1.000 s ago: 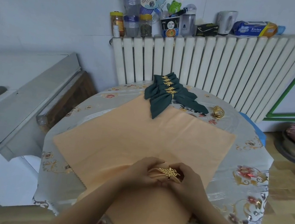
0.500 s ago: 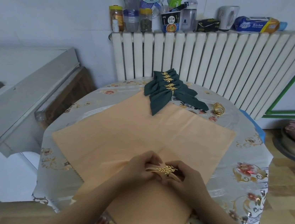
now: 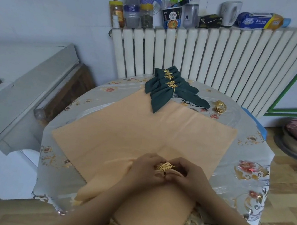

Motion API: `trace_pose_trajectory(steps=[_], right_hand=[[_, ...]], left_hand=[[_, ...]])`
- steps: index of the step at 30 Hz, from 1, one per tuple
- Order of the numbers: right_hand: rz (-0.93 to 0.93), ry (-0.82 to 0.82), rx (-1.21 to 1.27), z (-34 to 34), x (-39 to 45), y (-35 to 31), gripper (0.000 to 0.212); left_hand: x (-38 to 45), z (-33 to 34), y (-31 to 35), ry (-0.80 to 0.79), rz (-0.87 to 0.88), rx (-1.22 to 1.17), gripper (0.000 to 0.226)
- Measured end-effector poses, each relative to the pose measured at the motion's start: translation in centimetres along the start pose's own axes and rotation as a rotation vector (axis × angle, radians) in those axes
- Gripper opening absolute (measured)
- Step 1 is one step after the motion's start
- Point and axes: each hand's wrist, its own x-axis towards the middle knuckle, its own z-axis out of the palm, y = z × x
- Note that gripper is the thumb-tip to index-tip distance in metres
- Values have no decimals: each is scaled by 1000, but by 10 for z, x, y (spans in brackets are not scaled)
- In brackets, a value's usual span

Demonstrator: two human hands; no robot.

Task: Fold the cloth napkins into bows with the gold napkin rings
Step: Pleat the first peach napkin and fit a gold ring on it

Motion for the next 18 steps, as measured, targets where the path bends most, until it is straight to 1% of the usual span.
trace_pose_trajectory(steps=[1, 4, 7, 9, 15, 18], right_hand=[[-4, 8, -6, 0, 0, 1, 29], [-1, 16, -36, 3, -1, 4, 35], [-24, 21, -70, 5, -1, 6, 32], [-25, 24, -62, 3, 0, 6, 32], [-38, 41, -60, 5, 1, 4, 32], [-64, 10, -90, 6, 1, 4, 37]], left_hand=[[-1, 1, 0, 33, 13, -11, 54], [-3, -2, 0, 44, 68, -29, 41], [-5, -11, -4, 21, 118, 32, 36], [-6, -20, -11, 4, 115, 89, 35], [-13, -38, -20, -1, 66, 200, 50], [-16, -39, -28, 24, 87, 379, 75]])
